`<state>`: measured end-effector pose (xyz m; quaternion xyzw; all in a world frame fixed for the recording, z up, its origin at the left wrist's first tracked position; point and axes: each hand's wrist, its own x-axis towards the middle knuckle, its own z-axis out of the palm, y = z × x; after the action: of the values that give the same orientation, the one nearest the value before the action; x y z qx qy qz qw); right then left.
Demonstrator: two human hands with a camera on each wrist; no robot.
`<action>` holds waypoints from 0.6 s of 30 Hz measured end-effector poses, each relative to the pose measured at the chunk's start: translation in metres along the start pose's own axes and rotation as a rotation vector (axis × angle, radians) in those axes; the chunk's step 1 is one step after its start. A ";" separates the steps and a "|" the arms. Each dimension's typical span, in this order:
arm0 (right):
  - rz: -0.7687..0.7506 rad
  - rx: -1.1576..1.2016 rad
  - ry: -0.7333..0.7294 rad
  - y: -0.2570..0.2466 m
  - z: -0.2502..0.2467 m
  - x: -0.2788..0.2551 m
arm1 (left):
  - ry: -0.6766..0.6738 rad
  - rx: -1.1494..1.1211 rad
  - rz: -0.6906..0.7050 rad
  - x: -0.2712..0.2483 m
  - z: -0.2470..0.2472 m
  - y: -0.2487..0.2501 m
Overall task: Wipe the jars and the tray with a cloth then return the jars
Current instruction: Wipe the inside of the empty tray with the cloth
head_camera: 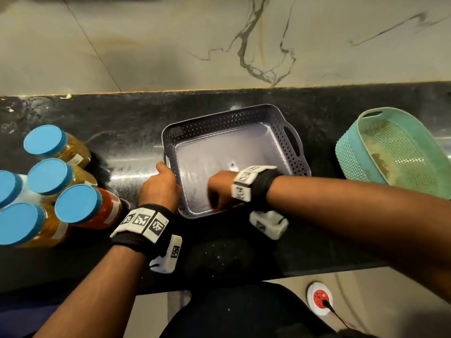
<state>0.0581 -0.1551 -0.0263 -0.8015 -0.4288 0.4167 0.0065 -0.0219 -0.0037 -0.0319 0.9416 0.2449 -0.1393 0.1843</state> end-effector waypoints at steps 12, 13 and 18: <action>0.135 -0.222 -0.023 0.060 0.009 -0.037 | 0.008 0.026 0.033 0.003 -0.001 -0.008; 0.186 -0.265 -0.039 0.076 0.008 -0.049 | 0.011 0.027 0.035 0.005 -0.001 -0.009; 0.359 -0.417 -0.047 0.107 -0.002 -0.075 | 0.017 0.042 0.053 0.007 0.002 -0.005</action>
<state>0.1109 -0.2745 -0.0150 -0.8387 -0.3567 0.3324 -0.2426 -0.0188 0.0020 -0.0373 0.9527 0.2184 -0.1313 0.1658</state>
